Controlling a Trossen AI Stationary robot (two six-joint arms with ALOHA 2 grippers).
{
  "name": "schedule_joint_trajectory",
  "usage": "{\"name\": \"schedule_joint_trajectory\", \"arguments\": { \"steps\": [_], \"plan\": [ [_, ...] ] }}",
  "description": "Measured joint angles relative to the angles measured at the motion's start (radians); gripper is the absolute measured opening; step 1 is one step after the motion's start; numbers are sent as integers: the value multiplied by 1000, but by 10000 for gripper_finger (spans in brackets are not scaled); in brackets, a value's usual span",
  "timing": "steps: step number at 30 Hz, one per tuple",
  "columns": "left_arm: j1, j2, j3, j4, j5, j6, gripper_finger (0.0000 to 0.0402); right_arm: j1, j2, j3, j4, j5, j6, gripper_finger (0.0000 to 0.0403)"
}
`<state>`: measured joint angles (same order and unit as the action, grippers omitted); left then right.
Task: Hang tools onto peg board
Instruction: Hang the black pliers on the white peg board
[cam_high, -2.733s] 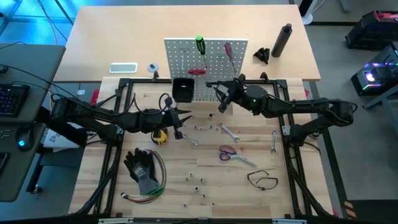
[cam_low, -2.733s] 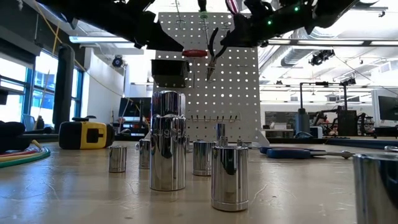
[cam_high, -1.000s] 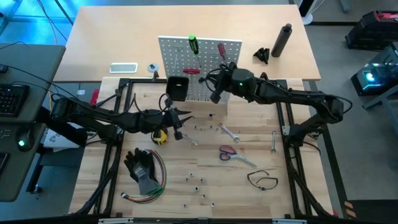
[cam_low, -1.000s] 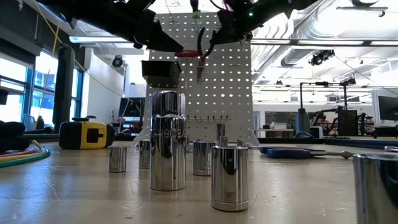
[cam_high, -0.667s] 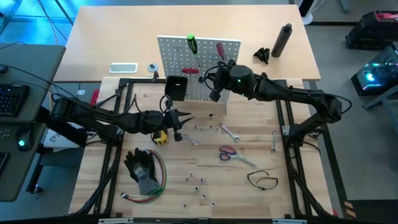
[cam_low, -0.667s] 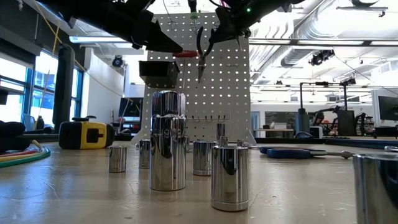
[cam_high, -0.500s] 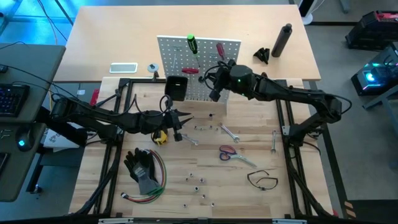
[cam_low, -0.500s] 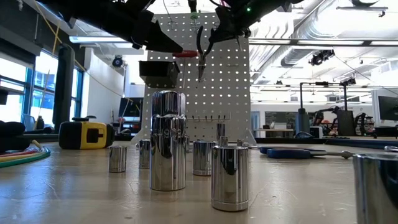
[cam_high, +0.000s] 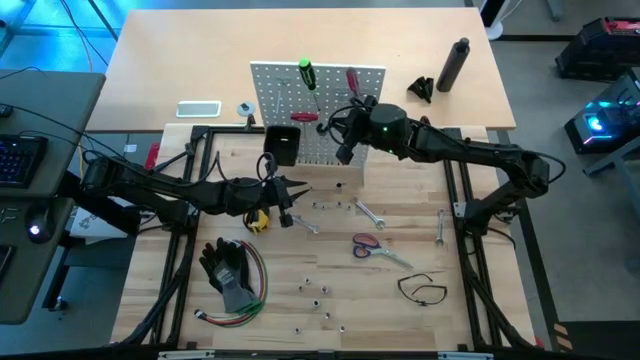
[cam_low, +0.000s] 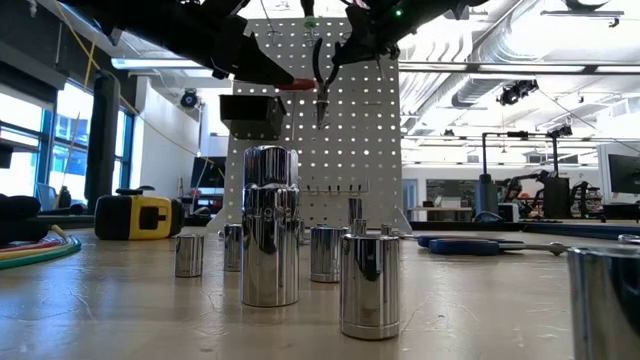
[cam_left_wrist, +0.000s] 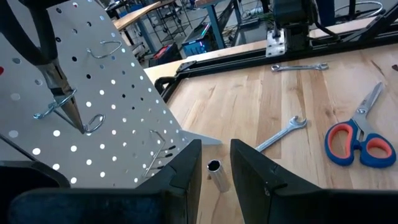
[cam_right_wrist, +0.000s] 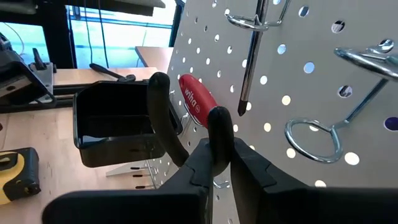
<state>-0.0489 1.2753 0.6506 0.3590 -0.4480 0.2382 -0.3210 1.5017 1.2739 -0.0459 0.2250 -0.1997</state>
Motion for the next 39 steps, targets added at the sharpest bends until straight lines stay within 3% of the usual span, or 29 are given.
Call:
{"name": "schedule_joint_trajectory", "arguments": {
  "steps": [39],
  "plan": [
    [3, 0, -1, -33, -8, -1, 78, 18, 41, 0, 114, -42, -26, 21]
  ]
}}
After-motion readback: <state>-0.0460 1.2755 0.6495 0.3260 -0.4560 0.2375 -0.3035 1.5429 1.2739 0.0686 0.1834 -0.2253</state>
